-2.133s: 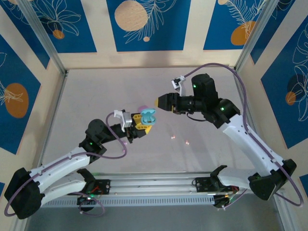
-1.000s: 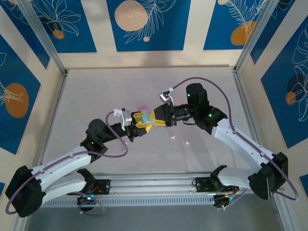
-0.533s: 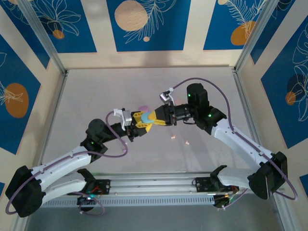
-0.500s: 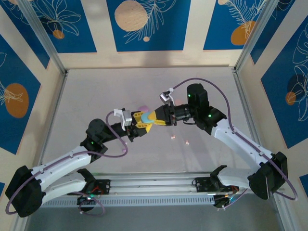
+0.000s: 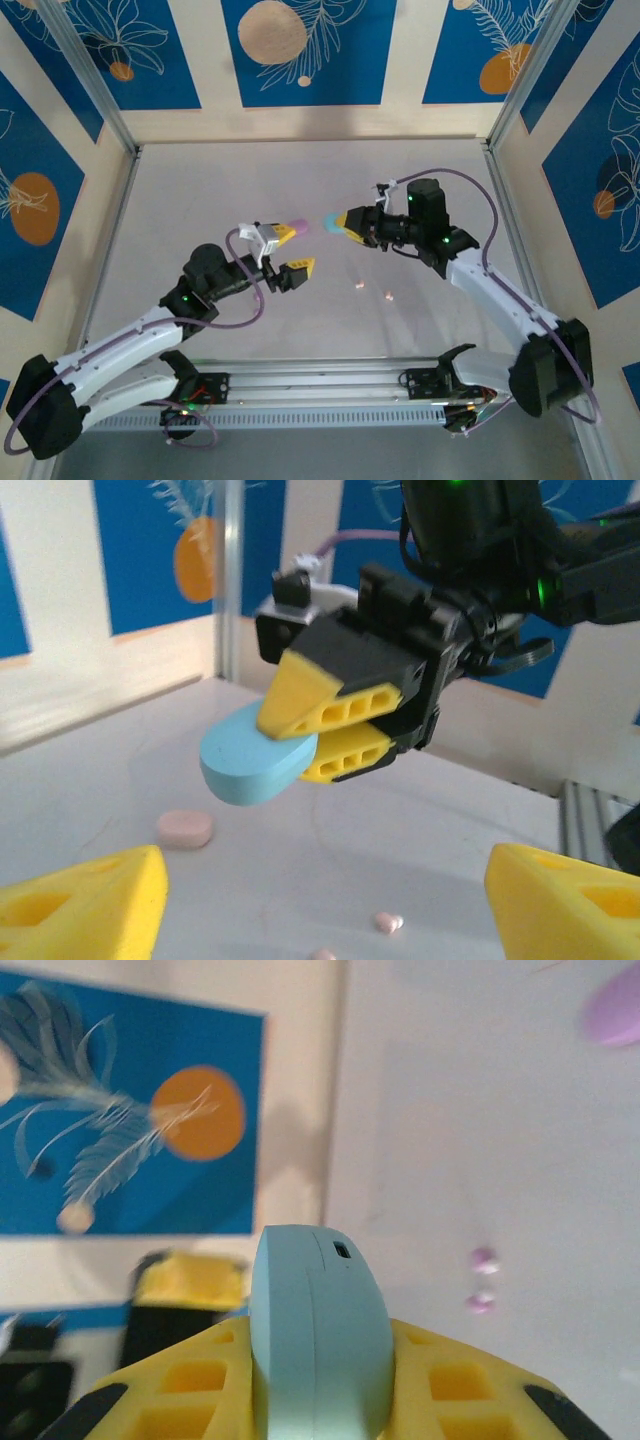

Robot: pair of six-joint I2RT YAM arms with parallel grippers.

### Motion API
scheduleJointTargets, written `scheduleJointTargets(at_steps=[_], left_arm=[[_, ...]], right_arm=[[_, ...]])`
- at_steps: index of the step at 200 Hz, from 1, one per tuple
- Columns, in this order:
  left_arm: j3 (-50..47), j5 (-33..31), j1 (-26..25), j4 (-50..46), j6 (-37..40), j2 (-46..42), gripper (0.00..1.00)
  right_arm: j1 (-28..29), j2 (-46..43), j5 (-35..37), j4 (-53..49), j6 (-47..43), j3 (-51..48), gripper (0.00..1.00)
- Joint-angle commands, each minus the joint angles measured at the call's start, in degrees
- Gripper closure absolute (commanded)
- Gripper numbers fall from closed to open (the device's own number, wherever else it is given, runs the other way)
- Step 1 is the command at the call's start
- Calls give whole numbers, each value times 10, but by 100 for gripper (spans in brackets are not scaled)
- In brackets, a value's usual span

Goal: Insert wireless bluetooth earbuds into charging case

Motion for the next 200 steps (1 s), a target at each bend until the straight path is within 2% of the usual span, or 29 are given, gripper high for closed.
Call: scheduleJointTargets(at_steps=[1,18,29,42,56,69,106,125,150,167,200], left_arm=[[66,-126,-3,-165,-14,-5,17],[112,-187,-2,-266,-31,16,15],[135,-203,-1,-308,-38,31,12],[145,-205,-1,-321,-45,46,9],[146,-211,-1,-323,-57,59,0],[149,-227,-1,-332,-73,69,0],[190,-324,-1,-410,-124,86,0],[192,-314,-1,-411,-123,61,0],[141,-262,-1,-343,-77,-2,0],[114,-266,-1,-320,-83,-34,0],[137,-248,0,-357,-73,-13,0]], right_arm=[[-32,77,35,3,-44,-18,87],[-38,139,41,9,-66,0,87],[-38,181,48,8,-80,20,87],[-38,232,56,-1,-89,49,87],[-38,285,59,-4,-96,82,87],[-37,328,70,-5,-98,112,87],[-36,428,86,-20,-102,196,86],[-37,470,89,-36,-105,237,85],[-38,501,93,-39,-102,264,83],[-38,517,92,-49,-103,279,81],[-35,528,99,-68,-101,277,75]])
